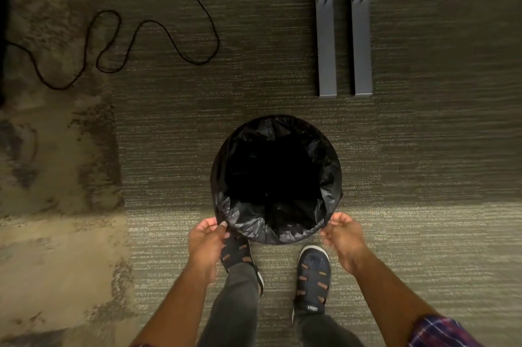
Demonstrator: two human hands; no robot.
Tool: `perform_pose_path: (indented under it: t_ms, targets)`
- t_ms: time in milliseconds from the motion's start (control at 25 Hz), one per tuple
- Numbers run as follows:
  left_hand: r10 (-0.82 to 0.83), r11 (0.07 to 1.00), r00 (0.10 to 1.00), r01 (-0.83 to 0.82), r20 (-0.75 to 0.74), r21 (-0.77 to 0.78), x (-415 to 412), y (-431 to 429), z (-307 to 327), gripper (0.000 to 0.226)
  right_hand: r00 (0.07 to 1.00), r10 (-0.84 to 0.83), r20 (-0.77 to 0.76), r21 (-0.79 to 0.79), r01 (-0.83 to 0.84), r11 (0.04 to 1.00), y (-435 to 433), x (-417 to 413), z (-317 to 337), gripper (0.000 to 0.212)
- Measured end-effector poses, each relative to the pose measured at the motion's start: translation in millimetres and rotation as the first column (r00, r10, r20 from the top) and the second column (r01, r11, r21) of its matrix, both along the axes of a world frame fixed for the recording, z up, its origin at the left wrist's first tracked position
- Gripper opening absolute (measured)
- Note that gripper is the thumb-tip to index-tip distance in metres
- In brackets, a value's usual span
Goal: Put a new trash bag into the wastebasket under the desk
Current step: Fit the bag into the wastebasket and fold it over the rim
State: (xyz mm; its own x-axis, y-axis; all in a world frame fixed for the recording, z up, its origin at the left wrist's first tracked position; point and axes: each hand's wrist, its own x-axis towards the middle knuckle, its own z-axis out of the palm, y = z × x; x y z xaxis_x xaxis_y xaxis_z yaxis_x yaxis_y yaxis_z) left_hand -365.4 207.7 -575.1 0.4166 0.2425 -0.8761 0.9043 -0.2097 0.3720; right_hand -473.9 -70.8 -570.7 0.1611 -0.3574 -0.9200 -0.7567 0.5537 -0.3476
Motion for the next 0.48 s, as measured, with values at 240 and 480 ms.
perform_pose_path:
  t_ms: [240, 480]
  targets:
    - [0.267, 0.963, 0.961, -0.268, -0.076, 0.007, 39.1, -18.5, 3.3, 0.029, 0.998, -0.069, -0.006, -0.016, 0.069, 0.997, -5.0, 9.7, 0.4, 0.025]
    - [0.128, 0.961, 0.947, -0.192, 0.293, 0.199, 64.0, -45.6, 27.4, 0.024, 0.990, 0.021, 0.140, -0.339, 0.028, 0.940, -34.3, 45.5, 16.0, 0.026]
